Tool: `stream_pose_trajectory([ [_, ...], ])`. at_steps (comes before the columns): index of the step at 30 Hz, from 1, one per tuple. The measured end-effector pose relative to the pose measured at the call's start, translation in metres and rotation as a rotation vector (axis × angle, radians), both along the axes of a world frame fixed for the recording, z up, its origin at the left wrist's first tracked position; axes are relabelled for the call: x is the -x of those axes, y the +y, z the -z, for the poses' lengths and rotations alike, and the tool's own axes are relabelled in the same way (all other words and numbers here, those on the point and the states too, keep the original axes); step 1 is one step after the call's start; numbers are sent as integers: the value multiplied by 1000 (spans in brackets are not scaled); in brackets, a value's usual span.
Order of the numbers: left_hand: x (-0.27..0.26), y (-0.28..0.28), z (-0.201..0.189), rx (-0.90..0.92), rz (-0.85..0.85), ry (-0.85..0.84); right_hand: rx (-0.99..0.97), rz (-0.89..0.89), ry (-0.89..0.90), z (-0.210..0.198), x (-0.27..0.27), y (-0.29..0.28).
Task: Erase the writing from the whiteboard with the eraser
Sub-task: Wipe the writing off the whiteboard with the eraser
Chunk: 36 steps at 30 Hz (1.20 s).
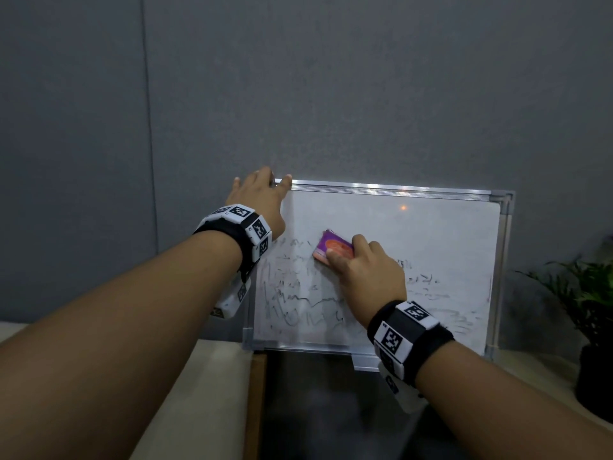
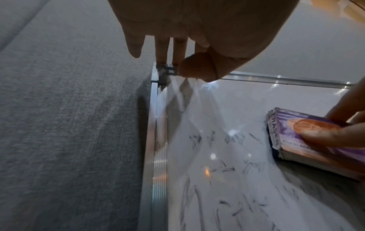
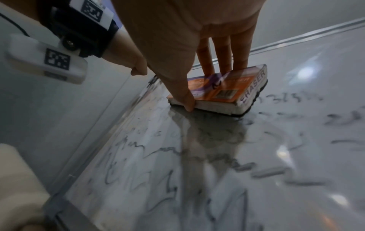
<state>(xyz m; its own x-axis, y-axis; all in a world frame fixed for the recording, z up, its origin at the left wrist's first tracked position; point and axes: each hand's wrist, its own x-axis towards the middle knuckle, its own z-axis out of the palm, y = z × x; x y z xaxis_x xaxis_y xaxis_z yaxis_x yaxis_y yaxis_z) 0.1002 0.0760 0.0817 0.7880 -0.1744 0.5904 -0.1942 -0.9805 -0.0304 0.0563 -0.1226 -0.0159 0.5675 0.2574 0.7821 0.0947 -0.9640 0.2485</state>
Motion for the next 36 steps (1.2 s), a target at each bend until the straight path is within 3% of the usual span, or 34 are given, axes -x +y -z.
stream_pose_trajectory([
  [6,-1,0,1,7,6,-5,-64,14,-35,-18,-5,3],
  [13,-3,2,1,-13,5,-3,-44,-2,17,2,-3,12],
  [20,-3,1,1,-19,4,-7,-103,20,-29,-18,-7,16],
  [26,-2,3,1,-20,5,-8,-35,-3,19,2,-3,23],
  [31,-2,1,2,-9,11,-11,-72,37,-26,-13,-2,7],
  [36,-2,1,2,-11,7,-9,-74,0,-11,-17,-8,30],
])
